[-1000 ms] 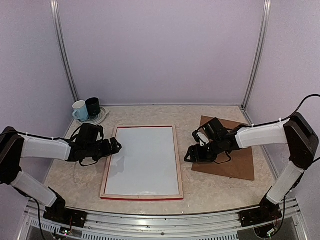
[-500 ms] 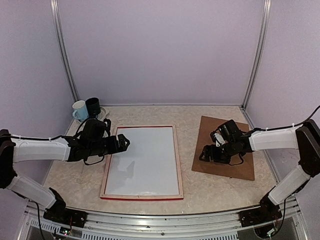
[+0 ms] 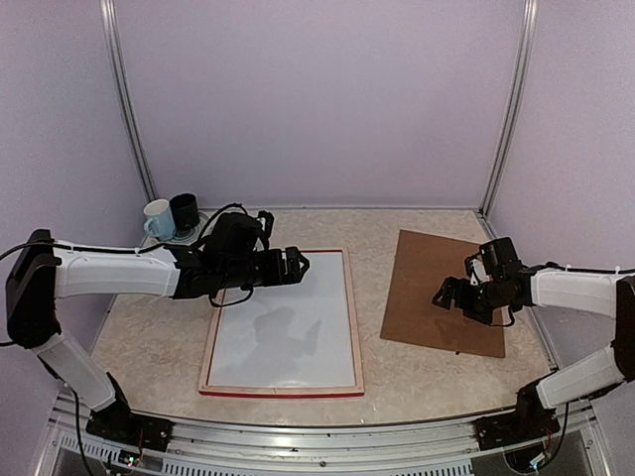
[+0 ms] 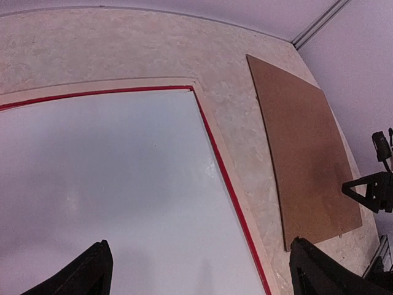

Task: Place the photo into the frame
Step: Pick up the backboard from the center of the board.

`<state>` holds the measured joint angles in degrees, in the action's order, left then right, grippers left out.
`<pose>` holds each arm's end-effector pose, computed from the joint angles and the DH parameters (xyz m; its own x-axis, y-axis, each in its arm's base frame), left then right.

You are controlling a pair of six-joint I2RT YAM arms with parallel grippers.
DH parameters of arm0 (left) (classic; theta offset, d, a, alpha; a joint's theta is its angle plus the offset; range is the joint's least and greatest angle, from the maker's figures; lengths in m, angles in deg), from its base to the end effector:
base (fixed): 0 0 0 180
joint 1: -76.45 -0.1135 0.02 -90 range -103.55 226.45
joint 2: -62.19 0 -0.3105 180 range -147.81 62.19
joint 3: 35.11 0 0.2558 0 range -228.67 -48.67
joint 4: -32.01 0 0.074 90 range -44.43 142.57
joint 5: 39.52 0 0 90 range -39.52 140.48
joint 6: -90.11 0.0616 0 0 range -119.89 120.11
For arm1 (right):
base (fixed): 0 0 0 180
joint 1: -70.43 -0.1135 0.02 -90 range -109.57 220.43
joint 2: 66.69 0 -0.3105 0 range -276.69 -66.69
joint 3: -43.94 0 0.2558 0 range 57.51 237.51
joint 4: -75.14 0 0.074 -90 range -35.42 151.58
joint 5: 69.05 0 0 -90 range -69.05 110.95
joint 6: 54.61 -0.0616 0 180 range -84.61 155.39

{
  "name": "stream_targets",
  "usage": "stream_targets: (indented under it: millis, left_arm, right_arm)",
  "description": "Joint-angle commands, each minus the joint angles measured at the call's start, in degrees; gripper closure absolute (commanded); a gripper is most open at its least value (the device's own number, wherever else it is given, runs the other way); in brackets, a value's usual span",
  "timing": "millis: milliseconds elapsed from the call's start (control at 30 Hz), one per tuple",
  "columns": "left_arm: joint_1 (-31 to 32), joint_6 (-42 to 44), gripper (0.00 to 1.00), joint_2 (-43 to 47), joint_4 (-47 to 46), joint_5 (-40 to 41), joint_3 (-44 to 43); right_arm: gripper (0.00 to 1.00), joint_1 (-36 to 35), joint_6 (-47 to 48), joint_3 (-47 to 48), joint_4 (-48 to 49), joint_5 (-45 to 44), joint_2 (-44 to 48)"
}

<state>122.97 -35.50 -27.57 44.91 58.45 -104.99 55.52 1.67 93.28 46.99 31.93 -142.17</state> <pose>0.2627 -0.2646 0.2639 -0.6746 -0.1266 -0.7272 0.3021 0.8515 -0.4285 0.2388 0.0757 0.1922 -0.8525 0.3370 -0.3996 0.1361 0.8812 0.4527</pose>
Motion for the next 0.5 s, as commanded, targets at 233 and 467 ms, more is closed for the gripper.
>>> stream_targets:
  millis: [233,467]
  left_arm:
    - [6.2,2.5,0.01,-15.2,0.5,-2.4,-15.8]
    - [8.6,1.9,0.01,-24.7,1.2,-4.9,-22.4]
  right_arm:
    - [0.01,11.2,1.4,-3.1,-5.2,0.0,5.7]
    - [0.01,15.8,1.5,-1.7,-7.9,-1.3,7.2]
